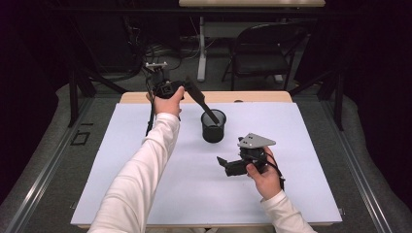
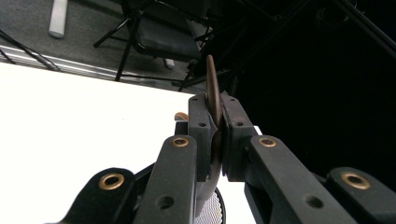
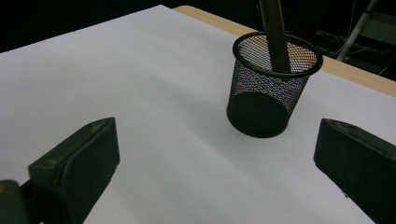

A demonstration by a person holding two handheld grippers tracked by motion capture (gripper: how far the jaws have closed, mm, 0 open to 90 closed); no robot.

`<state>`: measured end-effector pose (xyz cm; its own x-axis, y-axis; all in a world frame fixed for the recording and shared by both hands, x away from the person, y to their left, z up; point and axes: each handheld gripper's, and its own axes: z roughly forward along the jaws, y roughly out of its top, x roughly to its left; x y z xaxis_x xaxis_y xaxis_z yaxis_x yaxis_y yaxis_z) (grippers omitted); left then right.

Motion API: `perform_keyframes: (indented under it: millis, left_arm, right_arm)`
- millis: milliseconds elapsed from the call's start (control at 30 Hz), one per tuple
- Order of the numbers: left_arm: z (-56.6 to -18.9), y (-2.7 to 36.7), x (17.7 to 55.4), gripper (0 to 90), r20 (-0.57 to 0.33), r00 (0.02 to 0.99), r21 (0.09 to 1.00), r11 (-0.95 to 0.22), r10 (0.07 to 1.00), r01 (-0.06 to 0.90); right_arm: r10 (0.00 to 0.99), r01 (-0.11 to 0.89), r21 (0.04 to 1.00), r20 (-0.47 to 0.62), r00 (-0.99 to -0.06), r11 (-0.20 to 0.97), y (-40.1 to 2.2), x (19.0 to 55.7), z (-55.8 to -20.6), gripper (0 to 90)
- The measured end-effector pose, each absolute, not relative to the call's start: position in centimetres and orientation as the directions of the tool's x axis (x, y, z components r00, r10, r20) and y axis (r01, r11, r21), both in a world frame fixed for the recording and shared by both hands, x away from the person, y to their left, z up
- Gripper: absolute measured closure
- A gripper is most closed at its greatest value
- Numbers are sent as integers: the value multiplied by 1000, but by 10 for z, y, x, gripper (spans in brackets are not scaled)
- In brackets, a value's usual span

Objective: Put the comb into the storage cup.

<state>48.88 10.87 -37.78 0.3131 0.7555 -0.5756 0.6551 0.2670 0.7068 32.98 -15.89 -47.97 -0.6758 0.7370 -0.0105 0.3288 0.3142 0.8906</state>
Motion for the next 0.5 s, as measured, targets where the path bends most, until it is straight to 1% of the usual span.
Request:
perform_keyframes:
  millis: [500]
  left_arm:
    - [-389, 100, 490, 848, -561, 314, 701, 238, 766, 673]
  right_arm:
    - [740, 333, 891, -4, -673, 308, -160, 330, -479, 3]
